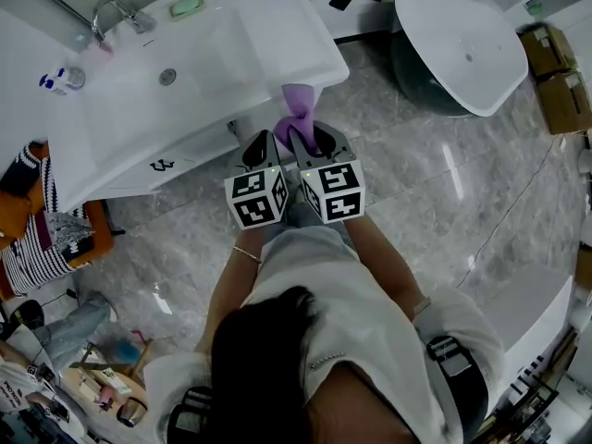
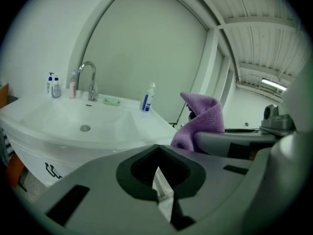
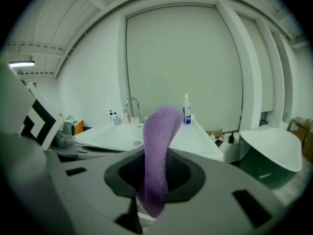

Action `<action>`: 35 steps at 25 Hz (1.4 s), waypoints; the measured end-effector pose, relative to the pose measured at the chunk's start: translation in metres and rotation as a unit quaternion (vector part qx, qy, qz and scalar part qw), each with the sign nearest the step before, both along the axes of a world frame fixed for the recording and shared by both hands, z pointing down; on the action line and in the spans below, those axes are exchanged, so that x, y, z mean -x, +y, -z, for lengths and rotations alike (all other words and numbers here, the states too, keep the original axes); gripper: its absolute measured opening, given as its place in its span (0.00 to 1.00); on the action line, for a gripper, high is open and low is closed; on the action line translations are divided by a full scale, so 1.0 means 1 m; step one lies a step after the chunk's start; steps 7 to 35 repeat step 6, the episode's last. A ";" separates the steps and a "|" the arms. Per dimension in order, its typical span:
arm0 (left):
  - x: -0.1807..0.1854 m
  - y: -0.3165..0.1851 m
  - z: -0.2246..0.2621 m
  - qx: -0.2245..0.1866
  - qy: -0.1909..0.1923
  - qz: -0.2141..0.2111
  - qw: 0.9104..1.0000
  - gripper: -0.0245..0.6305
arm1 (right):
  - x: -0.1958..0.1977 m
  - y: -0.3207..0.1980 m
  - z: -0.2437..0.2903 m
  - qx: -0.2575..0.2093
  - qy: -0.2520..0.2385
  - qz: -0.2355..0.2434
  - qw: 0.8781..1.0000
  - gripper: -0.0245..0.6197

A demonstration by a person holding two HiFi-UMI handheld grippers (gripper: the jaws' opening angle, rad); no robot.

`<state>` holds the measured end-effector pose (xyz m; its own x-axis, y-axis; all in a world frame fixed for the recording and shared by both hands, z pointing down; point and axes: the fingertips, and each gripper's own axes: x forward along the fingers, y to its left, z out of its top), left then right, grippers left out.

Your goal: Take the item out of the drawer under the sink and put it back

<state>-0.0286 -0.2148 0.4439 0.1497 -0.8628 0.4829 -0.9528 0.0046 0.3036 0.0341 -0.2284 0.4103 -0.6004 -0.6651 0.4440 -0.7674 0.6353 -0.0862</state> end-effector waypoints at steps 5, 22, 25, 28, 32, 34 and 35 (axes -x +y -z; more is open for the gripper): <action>0.005 -0.001 0.000 -0.002 -0.003 0.003 1.000 0.04 | 0.001 0.000 -0.001 0.000 0.004 0.002 1.000 0.17; 0.006 -0.001 0.000 -0.001 -0.004 0.003 1.000 0.04 | 0.001 0.000 -0.002 -0.001 0.006 0.002 1.000 0.17; 0.006 -0.001 0.000 -0.001 -0.004 0.003 1.000 0.04 | 0.001 0.000 -0.002 -0.001 0.006 0.002 1.000 0.17; 0.006 -0.001 0.000 -0.001 -0.004 0.003 1.000 0.04 | 0.001 0.000 -0.002 -0.001 0.006 0.002 1.000 0.17; 0.006 -0.001 0.000 -0.001 -0.004 0.003 1.000 0.04 | 0.001 0.000 -0.002 -0.001 0.006 0.002 1.000 0.17; 0.006 -0.001 0.000 -0.001 -0.004 0.003 1.000 0.04 | 0.001 0.000 -0.002 -0.001 0.006 0.002 1.000 0.17; 0.006 -0.001 0.000 -0.001 -0.004 0.003 1.000 0.04 | 0.001 0.000 -0.002 -0.001 0.006 0.002 1.000 0.17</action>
